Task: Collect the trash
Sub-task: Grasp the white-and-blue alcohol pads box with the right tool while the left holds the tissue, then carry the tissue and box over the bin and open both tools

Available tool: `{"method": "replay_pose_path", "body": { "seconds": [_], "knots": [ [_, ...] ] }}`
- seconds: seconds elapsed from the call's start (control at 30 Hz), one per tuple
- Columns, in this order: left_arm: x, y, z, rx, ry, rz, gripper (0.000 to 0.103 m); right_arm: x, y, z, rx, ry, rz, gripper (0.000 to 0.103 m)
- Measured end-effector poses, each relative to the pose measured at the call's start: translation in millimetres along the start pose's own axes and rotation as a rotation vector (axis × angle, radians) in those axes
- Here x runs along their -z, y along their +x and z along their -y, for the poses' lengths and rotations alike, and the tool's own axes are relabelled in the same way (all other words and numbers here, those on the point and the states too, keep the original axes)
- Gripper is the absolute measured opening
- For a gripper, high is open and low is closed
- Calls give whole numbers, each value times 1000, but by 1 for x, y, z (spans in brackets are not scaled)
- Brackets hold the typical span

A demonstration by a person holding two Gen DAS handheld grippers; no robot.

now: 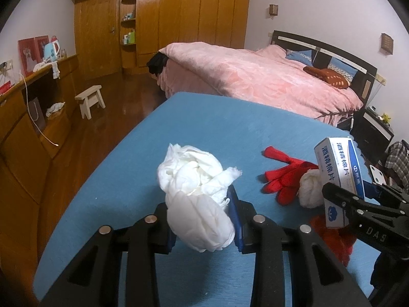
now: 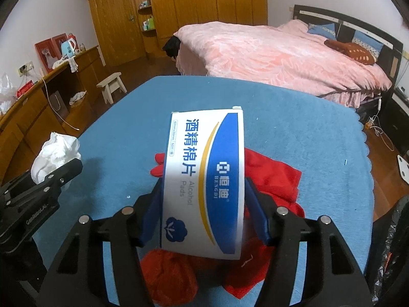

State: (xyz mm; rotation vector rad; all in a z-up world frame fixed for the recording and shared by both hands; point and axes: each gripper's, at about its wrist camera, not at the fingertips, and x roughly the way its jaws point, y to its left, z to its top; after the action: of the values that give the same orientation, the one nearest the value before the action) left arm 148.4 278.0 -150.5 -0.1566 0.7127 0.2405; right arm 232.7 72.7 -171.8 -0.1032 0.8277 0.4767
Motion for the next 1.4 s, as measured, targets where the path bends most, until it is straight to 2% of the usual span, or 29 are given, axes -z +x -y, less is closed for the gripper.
{"method": "replay_pose_path", "body": {
  "seconds": [0.63,1.4],
  "knots": [
    [-6,-17,37,33,24,23,34,8,-41,33,-9,87,24,59],
    [7,-69,127,143,99,66,34,54,-133,93,34,142,68,59]
  ]
}}
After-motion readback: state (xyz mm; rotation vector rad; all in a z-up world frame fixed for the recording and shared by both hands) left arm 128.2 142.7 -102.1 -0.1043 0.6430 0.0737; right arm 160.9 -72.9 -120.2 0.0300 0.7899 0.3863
